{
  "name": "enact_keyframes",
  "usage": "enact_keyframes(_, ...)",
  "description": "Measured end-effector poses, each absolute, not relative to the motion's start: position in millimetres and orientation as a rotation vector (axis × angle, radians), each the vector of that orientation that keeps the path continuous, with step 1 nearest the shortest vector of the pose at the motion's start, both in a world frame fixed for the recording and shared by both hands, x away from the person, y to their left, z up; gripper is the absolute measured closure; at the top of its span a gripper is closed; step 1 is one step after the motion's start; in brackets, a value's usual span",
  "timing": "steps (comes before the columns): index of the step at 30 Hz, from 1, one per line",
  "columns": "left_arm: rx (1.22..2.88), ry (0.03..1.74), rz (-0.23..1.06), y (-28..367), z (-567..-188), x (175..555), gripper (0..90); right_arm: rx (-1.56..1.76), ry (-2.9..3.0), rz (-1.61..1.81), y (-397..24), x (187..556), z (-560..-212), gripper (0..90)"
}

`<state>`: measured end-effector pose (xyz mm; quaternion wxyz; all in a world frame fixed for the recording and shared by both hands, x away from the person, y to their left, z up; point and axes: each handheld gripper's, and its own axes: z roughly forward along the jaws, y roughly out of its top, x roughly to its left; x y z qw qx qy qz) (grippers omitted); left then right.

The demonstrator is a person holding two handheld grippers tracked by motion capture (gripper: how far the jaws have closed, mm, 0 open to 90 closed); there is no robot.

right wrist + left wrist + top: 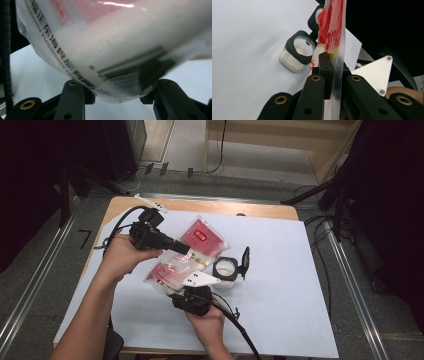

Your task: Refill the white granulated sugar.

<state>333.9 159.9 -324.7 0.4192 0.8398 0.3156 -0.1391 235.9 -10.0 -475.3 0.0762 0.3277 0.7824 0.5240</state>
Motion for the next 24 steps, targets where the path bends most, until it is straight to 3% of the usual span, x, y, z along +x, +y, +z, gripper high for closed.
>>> enact_keyframes(7, 2.044, 0.784, -0.408, 171.6, -324.5, 332.7, 88.8, 0.988, 2.316, 1.561, -16.5, 238.4, -473.5, 58.4)
enact_keyframes(24, 1.997, 0.738, -0.414, 196.1, -322.7, 325.1, 88.3, 1.172, 2.230, 1.619, -40.4, 250.4, -470.0, 58.1)
